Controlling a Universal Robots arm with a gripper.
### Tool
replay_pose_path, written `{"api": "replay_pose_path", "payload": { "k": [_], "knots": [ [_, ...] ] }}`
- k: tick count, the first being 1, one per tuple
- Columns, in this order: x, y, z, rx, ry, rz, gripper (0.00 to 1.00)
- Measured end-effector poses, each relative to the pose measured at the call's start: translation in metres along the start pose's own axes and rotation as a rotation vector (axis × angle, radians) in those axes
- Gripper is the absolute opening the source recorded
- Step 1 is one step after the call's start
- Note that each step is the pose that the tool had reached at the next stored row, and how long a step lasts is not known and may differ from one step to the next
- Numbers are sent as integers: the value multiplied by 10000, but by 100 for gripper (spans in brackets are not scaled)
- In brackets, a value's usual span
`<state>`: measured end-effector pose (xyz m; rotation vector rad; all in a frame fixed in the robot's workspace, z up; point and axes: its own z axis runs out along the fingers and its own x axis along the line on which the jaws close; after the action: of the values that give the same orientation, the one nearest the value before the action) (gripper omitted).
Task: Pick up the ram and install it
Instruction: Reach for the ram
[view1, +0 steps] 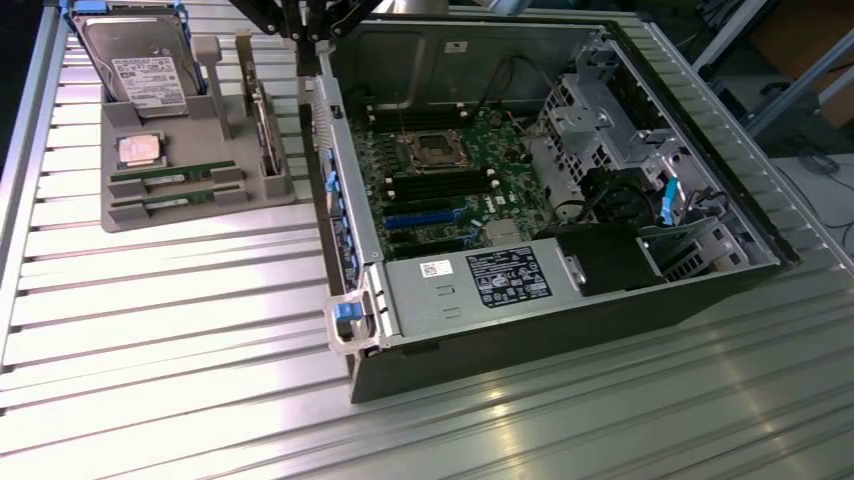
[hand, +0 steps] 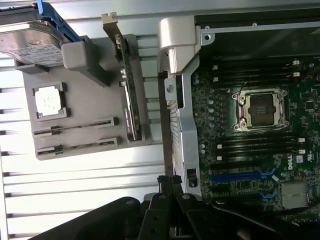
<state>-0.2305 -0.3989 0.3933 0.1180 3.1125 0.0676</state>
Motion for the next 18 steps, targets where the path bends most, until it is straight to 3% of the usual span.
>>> {"api": "replay_pose_path", "payload": {
  "k": [18],
  "knots": [
    [112, -9, -3, 0, 0, 0, 10]
  ]
}}
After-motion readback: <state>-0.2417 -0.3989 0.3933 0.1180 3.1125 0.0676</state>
